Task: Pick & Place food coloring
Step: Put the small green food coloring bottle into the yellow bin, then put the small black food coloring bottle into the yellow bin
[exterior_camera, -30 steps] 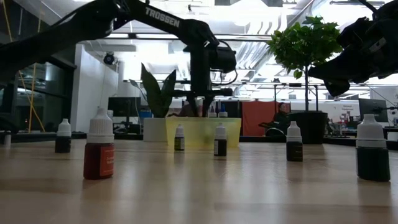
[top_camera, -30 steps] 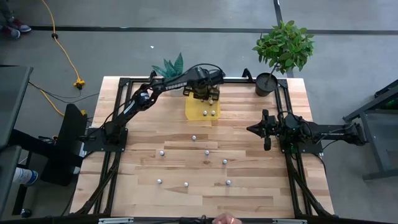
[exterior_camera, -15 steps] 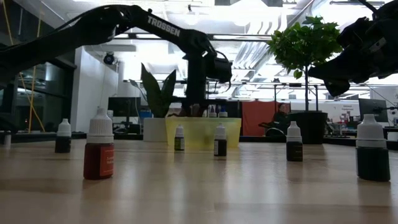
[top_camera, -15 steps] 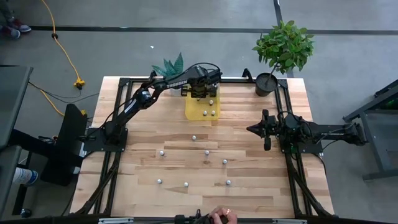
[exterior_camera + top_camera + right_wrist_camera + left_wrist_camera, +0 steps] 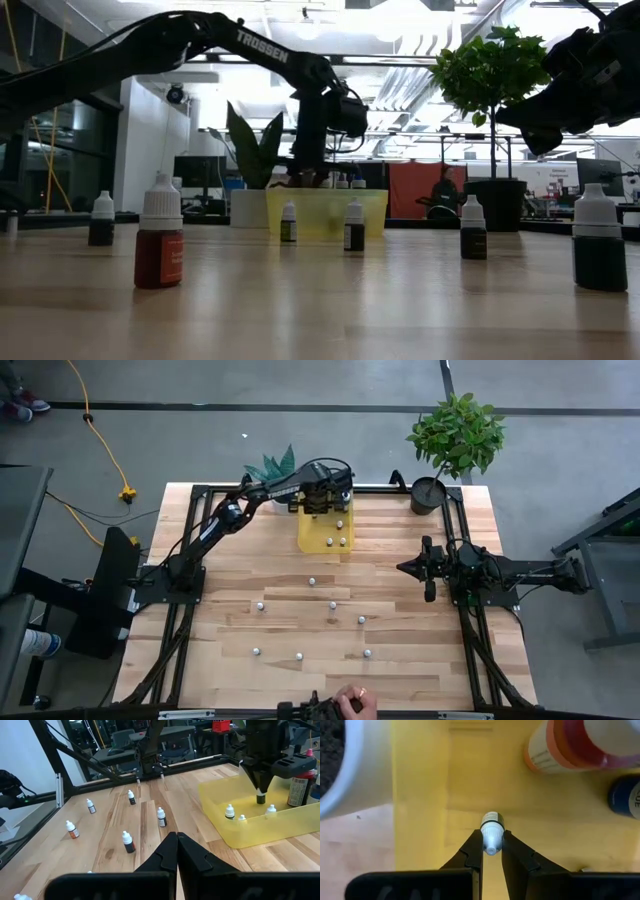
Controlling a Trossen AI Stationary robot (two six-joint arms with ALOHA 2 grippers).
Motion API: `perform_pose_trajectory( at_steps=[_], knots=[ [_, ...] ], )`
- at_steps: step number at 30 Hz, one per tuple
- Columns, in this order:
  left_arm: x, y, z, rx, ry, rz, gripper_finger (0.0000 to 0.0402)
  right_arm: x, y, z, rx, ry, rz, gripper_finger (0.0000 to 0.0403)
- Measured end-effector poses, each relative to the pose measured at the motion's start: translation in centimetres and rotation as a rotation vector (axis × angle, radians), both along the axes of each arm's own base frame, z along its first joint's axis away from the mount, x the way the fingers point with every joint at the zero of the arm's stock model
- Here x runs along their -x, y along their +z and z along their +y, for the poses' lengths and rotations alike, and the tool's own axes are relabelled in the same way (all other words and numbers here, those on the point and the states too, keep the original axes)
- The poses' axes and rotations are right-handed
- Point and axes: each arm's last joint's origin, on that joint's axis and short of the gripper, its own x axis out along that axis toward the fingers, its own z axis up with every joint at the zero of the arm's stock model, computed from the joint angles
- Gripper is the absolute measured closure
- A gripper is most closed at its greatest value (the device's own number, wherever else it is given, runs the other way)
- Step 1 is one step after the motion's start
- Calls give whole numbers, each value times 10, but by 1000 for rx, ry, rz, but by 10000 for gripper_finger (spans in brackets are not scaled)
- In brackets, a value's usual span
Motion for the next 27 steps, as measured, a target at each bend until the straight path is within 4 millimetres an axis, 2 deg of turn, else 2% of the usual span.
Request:
perform_pose_trajectory(
  at_steps=[14, 27],
  knots=[
    [-2, -5, 1, 9, -59, 11, 362, 0, 0, 0, 0, 0, 0, 402],
    [-3, -9, 1, 13, -106, 25, 257, 0, 0, 0, 0, 0, 0, 402]
  ],
)
